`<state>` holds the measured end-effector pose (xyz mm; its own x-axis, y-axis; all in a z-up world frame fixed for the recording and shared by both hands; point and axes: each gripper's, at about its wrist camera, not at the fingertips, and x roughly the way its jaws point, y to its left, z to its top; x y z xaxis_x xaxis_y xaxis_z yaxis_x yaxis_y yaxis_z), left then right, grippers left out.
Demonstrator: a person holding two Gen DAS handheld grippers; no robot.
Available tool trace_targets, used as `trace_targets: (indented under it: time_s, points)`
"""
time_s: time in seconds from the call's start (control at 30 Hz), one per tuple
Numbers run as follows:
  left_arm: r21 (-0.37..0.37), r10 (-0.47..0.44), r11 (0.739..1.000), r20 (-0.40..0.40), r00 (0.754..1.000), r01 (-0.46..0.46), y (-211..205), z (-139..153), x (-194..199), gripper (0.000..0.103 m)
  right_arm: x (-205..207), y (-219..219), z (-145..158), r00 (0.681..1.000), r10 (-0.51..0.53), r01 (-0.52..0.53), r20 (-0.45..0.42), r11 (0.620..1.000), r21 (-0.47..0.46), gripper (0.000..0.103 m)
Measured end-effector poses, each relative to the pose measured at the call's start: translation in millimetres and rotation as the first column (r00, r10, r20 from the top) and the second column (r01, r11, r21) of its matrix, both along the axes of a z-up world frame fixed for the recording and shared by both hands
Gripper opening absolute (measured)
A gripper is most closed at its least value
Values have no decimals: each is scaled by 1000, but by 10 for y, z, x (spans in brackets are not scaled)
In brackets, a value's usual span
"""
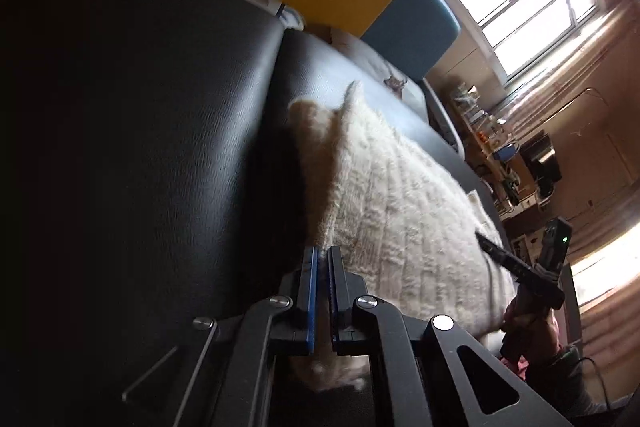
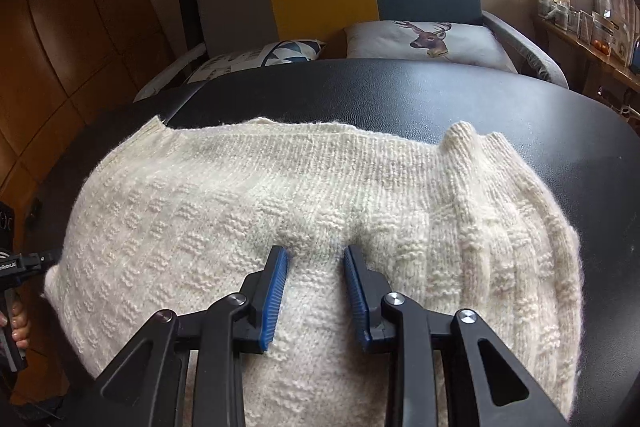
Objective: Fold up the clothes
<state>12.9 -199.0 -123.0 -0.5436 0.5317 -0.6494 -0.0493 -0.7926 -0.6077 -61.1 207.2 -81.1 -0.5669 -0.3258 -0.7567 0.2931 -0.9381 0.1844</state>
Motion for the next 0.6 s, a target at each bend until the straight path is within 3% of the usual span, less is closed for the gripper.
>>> trace_targets:
  time_s: [0.13,0.23,0.3,0.33,0.47,0.5,0.53,0.6]
  points:
    - [33,19,999,-53,998,-18,-31,133,62,8,-12,19,-2,1000,-2,2,1,1000,-10,30]
    - [29,53,998,-87,995,-50,-60,278,-32,30,-8,39,-2,1000,-5,6,7,1000,-27,30]
    - [10,67,998,-104,992,-66,-33,354,-131,54,-14,47,0,1000,-5,5,8,1000,-29,30]
    - [5,58,998,-105,993,-58,2,373,-201,55,-12,52,0,1000,-5,5,7,1000,-31,30]
    - [-86,32,996,-60,998,-37,209,339,-504,51,2,75,-3,1000,-5,5,2,999,-46,30]
    - [-123,21,992,-44,999,-27,267,308,-550,24,5,81,-6,1000,-4,4,2,999,-50,30]
    - [-160,7,987,-19,1000,-10,320,261,-577,8,4,89,-13,1000,-2,2,1,999,-54,30]
    - [-183,12,983,-2,1000,-12,334,200,-581,7,2,102,-27,1000,0,0,-2,998,-63,30]
